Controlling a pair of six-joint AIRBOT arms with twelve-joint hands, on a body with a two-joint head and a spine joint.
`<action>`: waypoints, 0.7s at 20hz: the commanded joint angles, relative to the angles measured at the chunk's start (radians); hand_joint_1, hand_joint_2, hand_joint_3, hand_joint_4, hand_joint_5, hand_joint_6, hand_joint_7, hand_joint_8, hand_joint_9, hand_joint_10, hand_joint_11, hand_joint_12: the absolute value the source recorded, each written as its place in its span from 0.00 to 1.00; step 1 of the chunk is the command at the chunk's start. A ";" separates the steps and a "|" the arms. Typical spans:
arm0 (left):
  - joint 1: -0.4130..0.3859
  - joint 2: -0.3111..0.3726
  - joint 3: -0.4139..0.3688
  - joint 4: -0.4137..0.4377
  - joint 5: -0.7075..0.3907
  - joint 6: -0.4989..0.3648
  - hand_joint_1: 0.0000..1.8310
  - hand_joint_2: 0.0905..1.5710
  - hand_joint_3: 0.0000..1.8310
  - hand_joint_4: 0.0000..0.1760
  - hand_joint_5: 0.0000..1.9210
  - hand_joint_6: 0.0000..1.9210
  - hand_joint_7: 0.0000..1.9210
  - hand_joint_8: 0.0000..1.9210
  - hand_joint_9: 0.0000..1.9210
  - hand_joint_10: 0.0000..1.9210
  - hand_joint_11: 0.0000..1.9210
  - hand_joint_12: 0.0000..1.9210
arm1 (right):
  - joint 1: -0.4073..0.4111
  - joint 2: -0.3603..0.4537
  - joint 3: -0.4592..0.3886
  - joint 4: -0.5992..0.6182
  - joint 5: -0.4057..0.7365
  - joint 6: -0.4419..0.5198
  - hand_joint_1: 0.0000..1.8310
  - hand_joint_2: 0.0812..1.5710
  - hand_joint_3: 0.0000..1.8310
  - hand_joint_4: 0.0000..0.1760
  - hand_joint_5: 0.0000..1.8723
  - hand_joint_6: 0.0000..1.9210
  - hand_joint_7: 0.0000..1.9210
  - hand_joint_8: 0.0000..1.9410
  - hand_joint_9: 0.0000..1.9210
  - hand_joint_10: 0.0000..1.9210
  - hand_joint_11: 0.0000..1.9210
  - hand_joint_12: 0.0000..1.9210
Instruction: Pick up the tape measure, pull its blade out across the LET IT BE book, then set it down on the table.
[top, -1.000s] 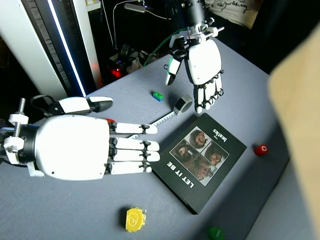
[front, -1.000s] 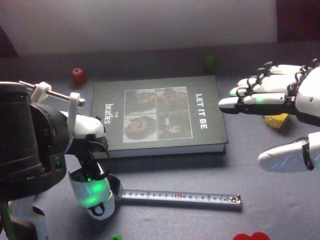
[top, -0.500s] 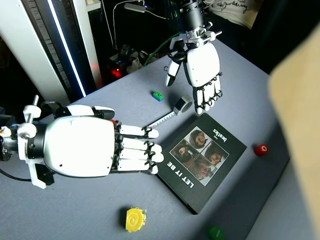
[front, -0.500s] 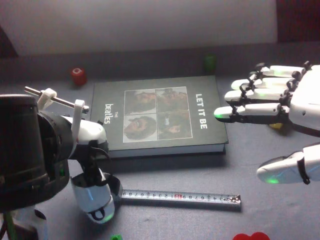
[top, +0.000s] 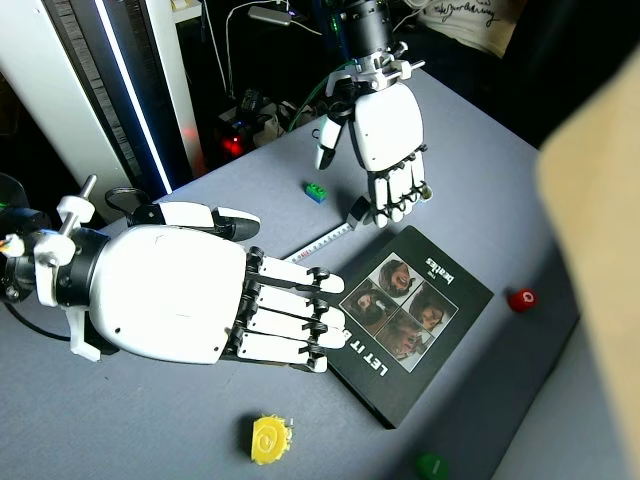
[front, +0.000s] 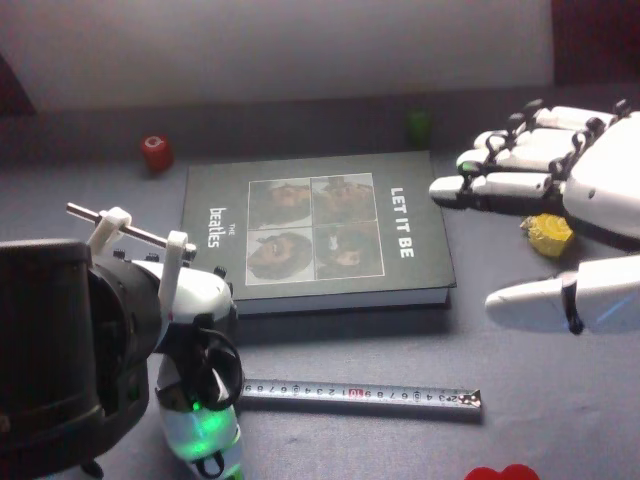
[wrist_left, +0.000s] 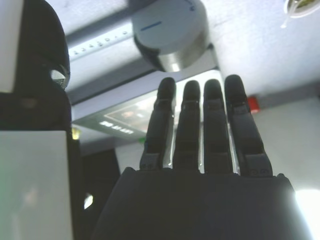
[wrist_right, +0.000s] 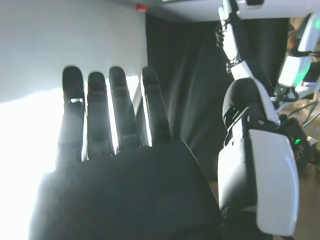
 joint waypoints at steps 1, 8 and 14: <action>-0.003 0.000 -0.001 0.062 0.012 0.001 0.53 0.52 0.00 0.03 0.09 0.00 0.06 0.00 0.05 0.00 0.00 0.21 | 0.008 0.004 0.000 0.010 0.111 0.000 0.01 0.68 0.00 0.68 0.10 0.00 0.09 0.00 0.07 0.00 0.00 0.43; 0.027 -0.001 0.007 0.079 0.000 -0.011 0.52 0.52 0.00 0.02 0.11 0.00 0.06 0.00 0.05 0.00 0.00 0.20 | 0.009 0.004 0.000 0.009 0.117 -0.004 0.01 0.69 0.00 0.68 0.08 0.00 0.08 0.00 0.06 0.00 0.00 0.40; 0.064 -0.010 0.025 0.105 -0.024 -0.025 0.52 0.53 0.00 0.00 0.11 0.00 0.06 0.00 0.06 0.00 0.00 0.20 | 0.011 0.003 0.000 0.009 0.128 -0.004 0.02 0.68 0.00 0.68 0.09 0.00 0.08 0.00 0.06 0.00 0.00 0.39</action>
